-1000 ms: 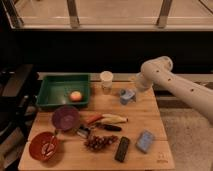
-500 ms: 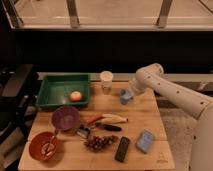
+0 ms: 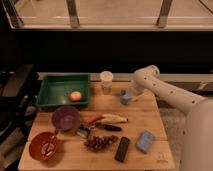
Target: Wipe purple bowl with towel
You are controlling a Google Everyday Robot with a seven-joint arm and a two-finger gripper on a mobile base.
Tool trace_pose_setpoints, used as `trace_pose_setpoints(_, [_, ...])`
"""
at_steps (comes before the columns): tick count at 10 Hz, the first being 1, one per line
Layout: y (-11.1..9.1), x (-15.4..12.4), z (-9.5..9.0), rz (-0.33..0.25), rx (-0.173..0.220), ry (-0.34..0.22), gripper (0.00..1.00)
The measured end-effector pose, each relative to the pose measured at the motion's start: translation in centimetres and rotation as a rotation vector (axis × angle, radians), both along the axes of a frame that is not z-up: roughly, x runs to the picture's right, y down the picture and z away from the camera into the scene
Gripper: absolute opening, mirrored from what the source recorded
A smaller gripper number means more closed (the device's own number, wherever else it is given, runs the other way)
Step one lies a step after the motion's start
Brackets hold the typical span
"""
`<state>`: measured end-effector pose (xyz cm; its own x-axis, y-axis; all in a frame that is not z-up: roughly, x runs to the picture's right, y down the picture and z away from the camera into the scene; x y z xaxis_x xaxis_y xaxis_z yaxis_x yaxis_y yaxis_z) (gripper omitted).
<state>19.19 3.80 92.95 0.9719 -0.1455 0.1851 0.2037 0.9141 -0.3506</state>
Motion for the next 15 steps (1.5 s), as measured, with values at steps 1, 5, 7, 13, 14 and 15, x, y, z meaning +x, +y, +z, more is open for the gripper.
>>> trace_pose_setpoints(1, [0.1,0.2,0.4,0.001,-0.003,0.001,0.28])
trace_pose_setpoints(5, [-0.9,-0.4,-0.4,-0.024,0.019,-0.006,0.0])
trace_pose_setpoints(7, [-2.5,-0.3,-2.1,-0.036,0.053,-0.015,0.0])
trace_pose_setpoints(13, [-6.8,-2.5,-10.2,-0.015,0.137,-0.156,0.0])
trace_pose_setpoints(14, [-7.1,-3.6,-11.4,-0.021,0.134,-0.199,0.0])
trace_pose_setpoints(15, [-7.4,-5.8,-13.2,-0.039,0.129,-0.267,0.0])
